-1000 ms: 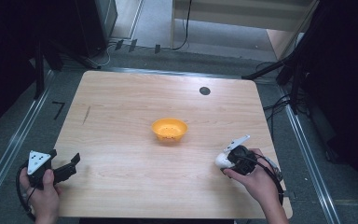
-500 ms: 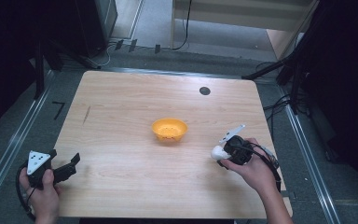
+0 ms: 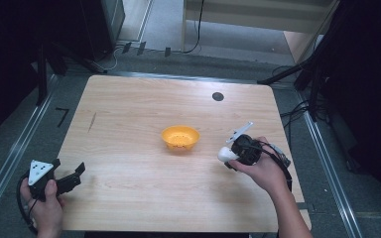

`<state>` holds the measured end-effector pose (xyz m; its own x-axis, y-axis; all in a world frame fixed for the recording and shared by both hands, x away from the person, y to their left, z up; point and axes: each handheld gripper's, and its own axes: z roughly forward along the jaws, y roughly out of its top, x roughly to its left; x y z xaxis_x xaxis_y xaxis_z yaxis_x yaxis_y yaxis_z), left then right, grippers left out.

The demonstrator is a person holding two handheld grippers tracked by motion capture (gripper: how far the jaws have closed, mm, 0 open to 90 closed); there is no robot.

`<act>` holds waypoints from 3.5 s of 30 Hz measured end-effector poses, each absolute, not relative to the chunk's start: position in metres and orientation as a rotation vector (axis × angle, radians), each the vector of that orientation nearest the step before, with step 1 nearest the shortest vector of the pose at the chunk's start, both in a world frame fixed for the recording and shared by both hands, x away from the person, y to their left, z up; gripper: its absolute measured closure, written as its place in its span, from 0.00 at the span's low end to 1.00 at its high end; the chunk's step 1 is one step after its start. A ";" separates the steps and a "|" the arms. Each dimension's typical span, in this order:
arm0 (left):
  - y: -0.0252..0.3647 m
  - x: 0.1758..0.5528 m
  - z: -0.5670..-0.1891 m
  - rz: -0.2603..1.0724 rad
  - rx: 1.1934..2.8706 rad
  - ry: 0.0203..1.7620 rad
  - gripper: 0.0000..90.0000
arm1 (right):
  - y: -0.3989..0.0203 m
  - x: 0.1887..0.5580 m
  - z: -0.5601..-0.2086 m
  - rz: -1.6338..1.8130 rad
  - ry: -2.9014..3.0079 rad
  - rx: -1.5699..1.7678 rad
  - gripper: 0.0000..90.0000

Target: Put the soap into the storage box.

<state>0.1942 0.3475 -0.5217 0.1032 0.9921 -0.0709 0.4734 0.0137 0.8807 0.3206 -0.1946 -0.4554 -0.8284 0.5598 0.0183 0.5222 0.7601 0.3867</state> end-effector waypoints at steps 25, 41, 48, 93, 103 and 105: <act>0.348 0.194 -0.522 0.810 1.574 1.484 0.15 | -0.151 0.352 -0.446 0.561 2.930 0.686 0.57; 0.348 0.194 -0.521 0.805 1.575 1.487 0.15 | -0.124 0.359 -0.433 0.575 2.949 0.564 0.57; 0.348 0.194 -0.521 0.807 1.575 1.485 0.15 | -0.109 0.366 -0.433 0.561 2.958 0.497 0.57; 0.349 0.194 -0.522 0.803 1.563 1.479 0.15 | -0.047 0.402 -0.418 0.530 2.949 0.081 0.57; 0.350 0.194 -0.522 0.800 1.559 1.481 0.15 | -0.034 0.409 -0.432 0.482 2.962 0.026 0.57; 0.350 0.194 -0.522 0.799 1.558 1.481 0.15 | -0.033 0.411 -0.435 0.477 2.964 0.021 0.57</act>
<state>0.1941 0.3497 -0.5217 0.1057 0.9902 -0.0911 0.4672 0.0314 0.8836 0.4109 -0.0334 -0.4351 -0.9902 0.0362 -0.1353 -0.0081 0.9497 0.3132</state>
